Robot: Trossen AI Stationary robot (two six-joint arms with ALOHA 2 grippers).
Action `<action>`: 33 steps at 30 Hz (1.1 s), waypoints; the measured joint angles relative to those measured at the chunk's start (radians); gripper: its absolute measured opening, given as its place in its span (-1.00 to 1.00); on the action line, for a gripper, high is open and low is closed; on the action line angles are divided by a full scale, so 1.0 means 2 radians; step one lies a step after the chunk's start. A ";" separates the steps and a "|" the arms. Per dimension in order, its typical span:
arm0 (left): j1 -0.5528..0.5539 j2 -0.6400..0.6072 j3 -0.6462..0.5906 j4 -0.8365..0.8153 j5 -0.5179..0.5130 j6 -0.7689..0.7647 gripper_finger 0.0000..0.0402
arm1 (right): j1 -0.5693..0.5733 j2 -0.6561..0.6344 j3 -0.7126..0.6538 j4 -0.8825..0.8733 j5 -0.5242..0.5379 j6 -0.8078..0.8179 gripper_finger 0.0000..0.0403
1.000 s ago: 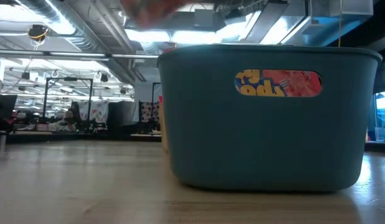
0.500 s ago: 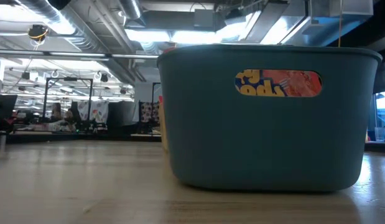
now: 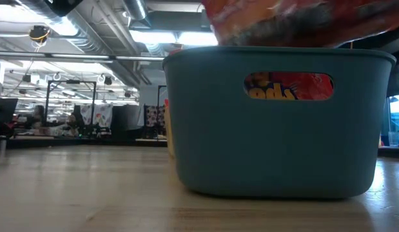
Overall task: Sort Maruchan noodles
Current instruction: Put the orange noodle pack into the blue bin
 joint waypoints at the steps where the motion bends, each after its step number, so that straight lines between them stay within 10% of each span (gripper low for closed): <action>1: 0.000 0.000 0.000 0.002 0.000 -0.001 -0.73 | -0.003 0.000 -0.014 0.030 0.000 -0.012 -0.51; 13: 0.002 0.000 0.000 0.021 0.004 0.001 -0.73 | -0.044 0.060 -0.064 0.224 -0.084 -0.069 -0.51; 33: 0.006 0.000 0.000 0.023 0.000 0.003 -0.73 | -0.044 0.126 -0.063 0.253 -0.106 -0.072 -0.51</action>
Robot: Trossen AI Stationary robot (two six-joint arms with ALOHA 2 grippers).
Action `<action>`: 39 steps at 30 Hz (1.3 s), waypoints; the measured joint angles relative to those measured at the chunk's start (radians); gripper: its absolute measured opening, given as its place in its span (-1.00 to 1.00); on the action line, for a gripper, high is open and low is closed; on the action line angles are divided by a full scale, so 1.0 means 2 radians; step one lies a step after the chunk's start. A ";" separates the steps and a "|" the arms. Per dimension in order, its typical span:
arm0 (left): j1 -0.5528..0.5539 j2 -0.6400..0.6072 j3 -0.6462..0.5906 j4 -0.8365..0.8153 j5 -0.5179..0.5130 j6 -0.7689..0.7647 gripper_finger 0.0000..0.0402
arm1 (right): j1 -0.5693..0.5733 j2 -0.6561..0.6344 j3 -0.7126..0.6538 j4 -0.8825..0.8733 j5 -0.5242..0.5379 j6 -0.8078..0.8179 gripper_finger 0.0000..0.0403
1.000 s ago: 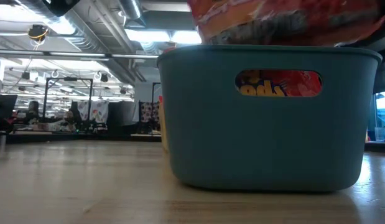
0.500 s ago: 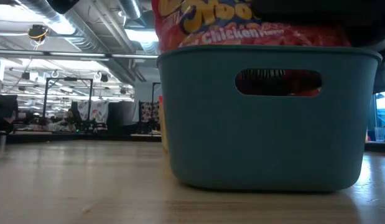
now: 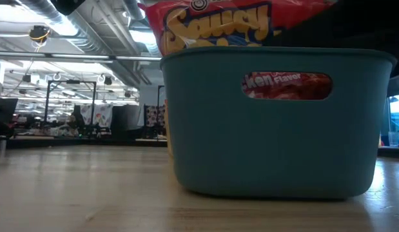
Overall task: Sort Maruchan noodles
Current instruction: Put the orange noodle pack into the blue bin, then return to Home Position
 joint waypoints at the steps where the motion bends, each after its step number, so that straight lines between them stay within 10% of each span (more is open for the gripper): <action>1: 0.000 0.000 0.000 0.000 0.000 0.000 -0.73 | 0.000 0.000 0.000 -0.002 0.001 0.000 -0.51; 9: 0.004 0.000 0.000 0.000 0.000 0.000 -0.73 | 0.000 0.000 0.000 -0.006 0.002 0.001 -0.45; 23: 0.007 0.000 0.000 0.000 -0.001 0.012 -0.73 | 0.001 -0.025 -0.002 -0.037 -0.004 -0.006 0.27; 33: 0.007 0.000 0.000 0.000 0.000 0.014 -0.73 | 0.001 -0.137 0.003 -0.097 -0.038 0.012 0.17; 39: 0.007 0.000 0.000 0.000 0.000 0.023 -0.73 | -0.021 -0.124 0.044 -0.107 -0.056 -0.001 -0.23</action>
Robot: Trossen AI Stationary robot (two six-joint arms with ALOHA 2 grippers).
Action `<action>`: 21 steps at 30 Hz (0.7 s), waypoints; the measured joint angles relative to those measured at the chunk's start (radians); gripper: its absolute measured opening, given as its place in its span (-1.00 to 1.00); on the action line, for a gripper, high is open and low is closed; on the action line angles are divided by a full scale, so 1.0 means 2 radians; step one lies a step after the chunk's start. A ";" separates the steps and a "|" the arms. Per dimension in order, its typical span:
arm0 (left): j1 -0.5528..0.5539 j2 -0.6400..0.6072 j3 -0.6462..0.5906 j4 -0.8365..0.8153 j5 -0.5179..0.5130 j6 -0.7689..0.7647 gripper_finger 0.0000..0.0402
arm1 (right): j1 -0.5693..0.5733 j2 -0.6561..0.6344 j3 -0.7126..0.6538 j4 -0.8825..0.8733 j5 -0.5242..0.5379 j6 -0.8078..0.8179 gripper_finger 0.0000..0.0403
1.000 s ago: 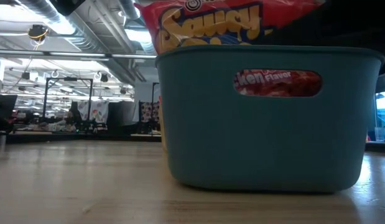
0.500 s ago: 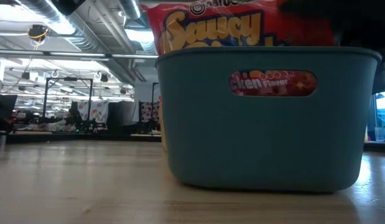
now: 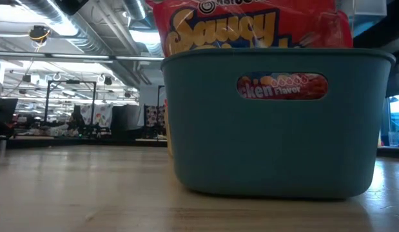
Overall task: Sort Maruchan noodles
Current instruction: Return to Home Position
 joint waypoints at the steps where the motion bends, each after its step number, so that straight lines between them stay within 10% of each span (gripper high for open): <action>1: 0.000 0.000 0.000 0.000 0.000 0.001 -0.73 | -0.004 0.007 0.003 -0.003 -0.009 0.000 -0.34; 8: 0.000 0.000 0.000 0.000 0.000 0.002 -0.73 | -0.014 0.051 0.012 -0.013 -0.045 -0.013 -0.96; 21: 0.003 0.000 0.000 0.000 -0.009 0.003 -0.73 | -0.014 0.025 0.024 -0.038 -0.030 -0.027 -0.98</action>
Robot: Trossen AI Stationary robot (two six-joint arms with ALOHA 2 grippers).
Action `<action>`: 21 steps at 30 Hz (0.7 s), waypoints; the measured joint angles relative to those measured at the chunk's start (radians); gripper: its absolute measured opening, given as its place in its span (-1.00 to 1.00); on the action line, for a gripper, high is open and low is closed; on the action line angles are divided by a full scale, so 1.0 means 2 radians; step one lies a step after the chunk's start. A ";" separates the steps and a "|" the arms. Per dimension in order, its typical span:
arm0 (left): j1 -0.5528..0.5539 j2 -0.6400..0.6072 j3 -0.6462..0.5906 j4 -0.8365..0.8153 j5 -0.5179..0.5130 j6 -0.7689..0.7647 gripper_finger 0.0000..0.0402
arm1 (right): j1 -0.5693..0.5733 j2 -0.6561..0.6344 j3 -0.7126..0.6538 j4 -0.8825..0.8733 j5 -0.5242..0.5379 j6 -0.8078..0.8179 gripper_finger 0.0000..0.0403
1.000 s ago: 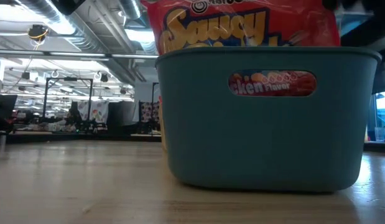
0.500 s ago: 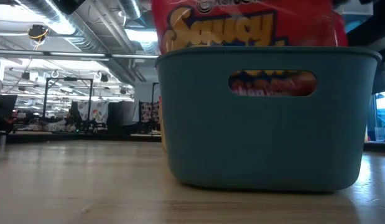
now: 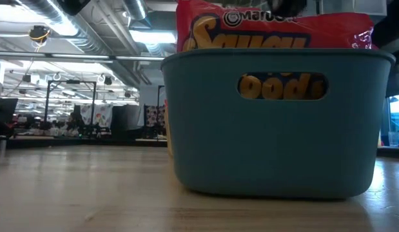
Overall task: Sort Maruchan noodles
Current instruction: Return to Home Position
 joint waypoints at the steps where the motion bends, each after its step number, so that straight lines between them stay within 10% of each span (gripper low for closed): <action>1: 0.002 0.000 0.000 0.000 -0.001 0.000 -0.73 | 0.000 -0.009 0.003 0.002 0.000 -0.008 -0.98; 21: 0.132 -0.048 0.000 0.019 0.088 0.240 -0.98 | -0.033 -0.236 -0.069 -0.204 0.008 -0.006 -1.00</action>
